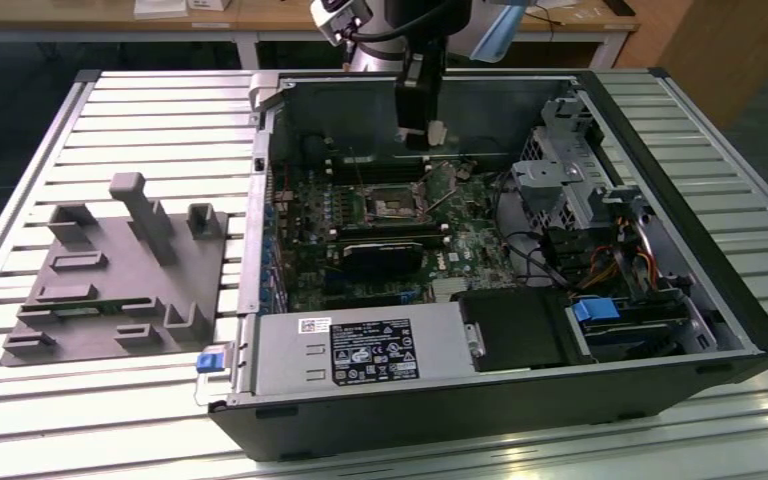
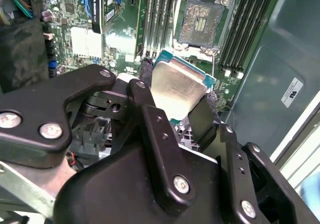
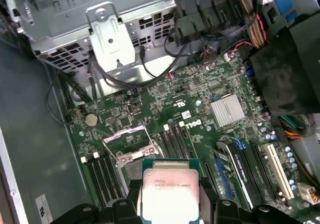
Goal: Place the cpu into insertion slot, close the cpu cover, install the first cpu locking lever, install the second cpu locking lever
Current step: 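Place the cpu into insertion slot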
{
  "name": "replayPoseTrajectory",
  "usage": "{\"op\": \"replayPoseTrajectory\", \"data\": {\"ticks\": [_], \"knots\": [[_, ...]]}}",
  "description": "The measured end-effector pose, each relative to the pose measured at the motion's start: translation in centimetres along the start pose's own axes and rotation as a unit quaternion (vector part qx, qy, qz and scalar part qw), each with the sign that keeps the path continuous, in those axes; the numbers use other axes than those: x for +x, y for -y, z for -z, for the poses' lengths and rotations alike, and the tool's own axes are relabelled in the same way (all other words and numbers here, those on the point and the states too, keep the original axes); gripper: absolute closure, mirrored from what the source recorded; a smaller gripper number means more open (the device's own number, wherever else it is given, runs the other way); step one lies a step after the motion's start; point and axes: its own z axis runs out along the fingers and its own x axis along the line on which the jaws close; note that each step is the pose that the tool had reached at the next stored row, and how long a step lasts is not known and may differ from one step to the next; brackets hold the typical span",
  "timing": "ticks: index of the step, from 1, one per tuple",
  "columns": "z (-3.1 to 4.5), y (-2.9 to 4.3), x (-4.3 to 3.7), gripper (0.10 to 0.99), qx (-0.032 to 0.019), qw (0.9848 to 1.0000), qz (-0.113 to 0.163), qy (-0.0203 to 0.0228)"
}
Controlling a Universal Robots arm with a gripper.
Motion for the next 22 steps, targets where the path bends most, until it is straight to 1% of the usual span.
{"op": "replayPoseTrajectory", "data": {"ticks": [4,6,8,11,13,16,19,22], "knots": [[-0.14,0.01,0.00,0.545,-0.0007,1.0000,0.001,0.0017],[-0.26,0.03,-0.01,0.545,-0.0006,0.9999,0.017,0.0003],[-0.40,0.04,-0.01,0.545,-0.0004,0.9994,0.035,-0.0012],[-0.64,0.06,-0.01,0.545,-0.0001,0.9980,0.063,-0.0037],[-0.77,0.07,-0.01,0.545,0.0001,0.9967,0.081,-0.0053],[-0.92,0.08,-0.02,0.545,0.0004,0.9942,0.107,-0.0077],[-1.05,0.09,-0.02,0.545,0.0007,0.9909,0.134,-0.0101],[-1.18,0.11,-0.02,0.545,0.0010,0.9868,0.161,-0.0125]]}}
